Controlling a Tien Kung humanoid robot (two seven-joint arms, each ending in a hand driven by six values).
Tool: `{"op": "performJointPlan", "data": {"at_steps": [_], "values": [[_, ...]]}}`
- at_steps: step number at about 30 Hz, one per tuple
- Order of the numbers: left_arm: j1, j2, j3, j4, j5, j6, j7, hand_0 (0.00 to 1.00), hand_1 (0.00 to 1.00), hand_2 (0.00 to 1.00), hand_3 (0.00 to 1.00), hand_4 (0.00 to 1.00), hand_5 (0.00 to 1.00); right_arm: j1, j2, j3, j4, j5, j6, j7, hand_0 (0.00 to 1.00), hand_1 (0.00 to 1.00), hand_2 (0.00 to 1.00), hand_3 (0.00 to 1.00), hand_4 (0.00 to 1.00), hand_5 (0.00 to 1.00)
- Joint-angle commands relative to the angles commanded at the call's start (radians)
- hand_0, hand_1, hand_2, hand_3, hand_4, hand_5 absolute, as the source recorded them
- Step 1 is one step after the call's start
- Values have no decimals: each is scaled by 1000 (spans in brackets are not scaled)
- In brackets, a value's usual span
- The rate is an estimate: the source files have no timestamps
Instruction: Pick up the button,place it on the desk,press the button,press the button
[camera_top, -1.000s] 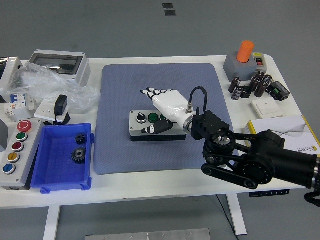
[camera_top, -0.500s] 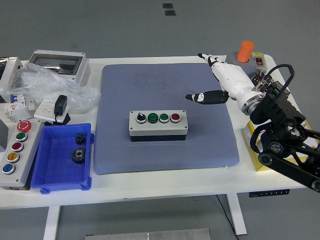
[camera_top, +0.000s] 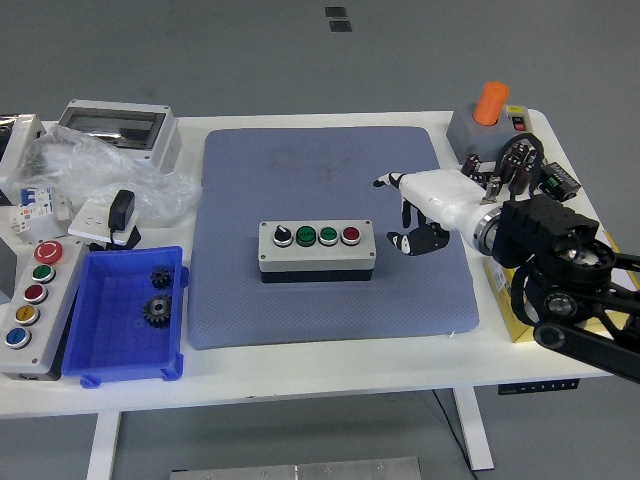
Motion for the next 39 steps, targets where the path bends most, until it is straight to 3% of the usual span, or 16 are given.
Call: {"op": "performJointPlan", "data": {"at_steps": [10, 26, 34, 39], "values": [[-2, -1, 8, 0, -5, -6, 3, 658, 689, 639, 645, 750, 421, 33, 58, -102, -42, 0, -10, -6, 257, 337, 229, 911, 266, 2], [-1, -3, -8, -2, 10, -5, 0, 652, 689, 637, 642, 760, 420, 12, 75, -145, -79, 15, -17, 1, 249, 338, 227, 916, 261, 2], [11, -2, -1, -3, 6, -3, -2, 652, 689, 637, 642, 758, 416, 11, 111, -167, -141, 55, -24, 15, 246, 339, 226, 915, 260, 4], [15, -2, 5, -3, 1, -2, -2, 653, 689, 635, 642, 757, 414, 9, 106, -161, -148, 64, -24, 19, 243, 338, 225, 914, 265, 4]]}}
